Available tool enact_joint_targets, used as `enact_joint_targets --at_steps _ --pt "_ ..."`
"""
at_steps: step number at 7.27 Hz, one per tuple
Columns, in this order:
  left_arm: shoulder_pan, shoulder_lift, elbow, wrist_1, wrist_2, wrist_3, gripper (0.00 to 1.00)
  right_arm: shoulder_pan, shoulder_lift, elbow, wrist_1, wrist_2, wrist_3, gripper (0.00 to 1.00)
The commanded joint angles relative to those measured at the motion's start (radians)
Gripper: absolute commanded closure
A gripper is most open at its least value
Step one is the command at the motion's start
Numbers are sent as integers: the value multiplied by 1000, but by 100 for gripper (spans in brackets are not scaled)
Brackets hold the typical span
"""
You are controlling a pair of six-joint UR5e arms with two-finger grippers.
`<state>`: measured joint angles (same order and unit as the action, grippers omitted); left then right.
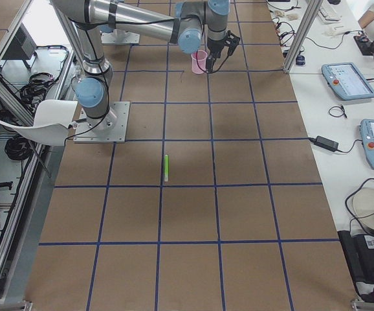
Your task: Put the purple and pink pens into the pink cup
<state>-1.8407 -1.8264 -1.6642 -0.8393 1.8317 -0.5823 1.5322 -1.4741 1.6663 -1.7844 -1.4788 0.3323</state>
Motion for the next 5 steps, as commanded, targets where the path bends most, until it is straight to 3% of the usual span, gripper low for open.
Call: enact_joint_targets --at_steps 1,3,5 --pt "-109 -14 -77 142 50 -123 100 -1 -119 -84 234 -57 -184 0" --pt "-173 -31 -89 154 95 -194 100 -6 -136 -90 246 -75 -364 0" --pt "-198 -54 -98 155 127 -276 100 -1 -138 -88 237 -75 -377 0"
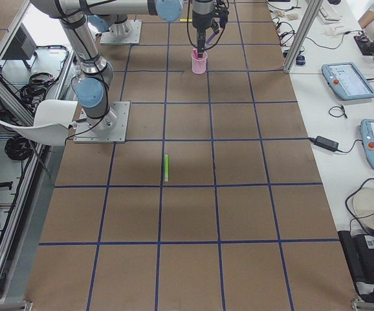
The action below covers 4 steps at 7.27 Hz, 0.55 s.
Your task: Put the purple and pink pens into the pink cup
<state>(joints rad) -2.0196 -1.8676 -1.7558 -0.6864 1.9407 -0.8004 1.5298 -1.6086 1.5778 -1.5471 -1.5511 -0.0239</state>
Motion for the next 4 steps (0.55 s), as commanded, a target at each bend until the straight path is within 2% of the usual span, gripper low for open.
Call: enact_joint_targets --at_steps 1,4 --pt "-30 -22 -8 2 21 -78 100 1 -2 1 5 0 -24 0" --pt "-45 -41 -50 2 58 -97 100 -2 -2 1 13 -1 -27 0"
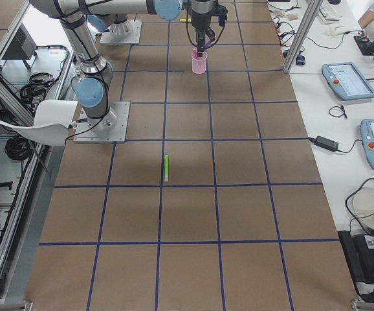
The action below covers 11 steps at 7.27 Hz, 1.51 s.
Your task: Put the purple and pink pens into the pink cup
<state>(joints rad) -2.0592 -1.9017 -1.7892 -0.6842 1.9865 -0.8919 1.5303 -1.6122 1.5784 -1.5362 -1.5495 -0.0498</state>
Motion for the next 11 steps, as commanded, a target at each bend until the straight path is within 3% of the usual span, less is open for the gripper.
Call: enact_joint_targets --at_steps 1,3,4,5,6,8,9,11 --pt "-7 -8 -16 0 9 -36 100 1 0 0 1 0 1 0" --pt "-19 -20 -16 0 9 -53 100 1 2 2 1 -1 5 0" --pt "-28 -29 -15 0 20 -53 73 1 2 0 1 -1 5 0" --pt "-30 -34 -12 0 53 -47 27 1 2 2 1 -4 8 0" --pt "-33 -34 -6 0 117 -24 0 1 2 0 1 -4 8 0" --pt "-35 -11 2 2 103 -6 0 -1 2 0 -2 0 7 0" --pt "-15 12 28 -12 10 165 0 1 2 0 -4 2 7 0" --pt "118 44 133 -261 -94 417 0 1 2 2 -5 0 7 0"
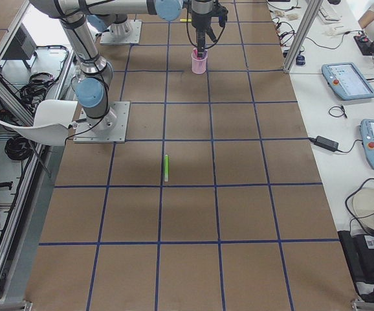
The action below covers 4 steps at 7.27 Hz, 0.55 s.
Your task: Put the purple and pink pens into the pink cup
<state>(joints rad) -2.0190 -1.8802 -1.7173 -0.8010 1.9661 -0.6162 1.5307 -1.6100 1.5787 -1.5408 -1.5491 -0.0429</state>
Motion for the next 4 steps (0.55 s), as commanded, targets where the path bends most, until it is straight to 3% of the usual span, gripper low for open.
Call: enact_joint_targets --at_steps 1,2,4 --pt "154 47 121 -256 -214 308 0 0 -4 0 -1 -2 1 0" --pt "214 71 158 -380 -307 440 0 0 -5 -2 -2 7 11 0" --pt "361 119 180 -492 -360 483 0 0 -4 -12 -4 7 12 0"
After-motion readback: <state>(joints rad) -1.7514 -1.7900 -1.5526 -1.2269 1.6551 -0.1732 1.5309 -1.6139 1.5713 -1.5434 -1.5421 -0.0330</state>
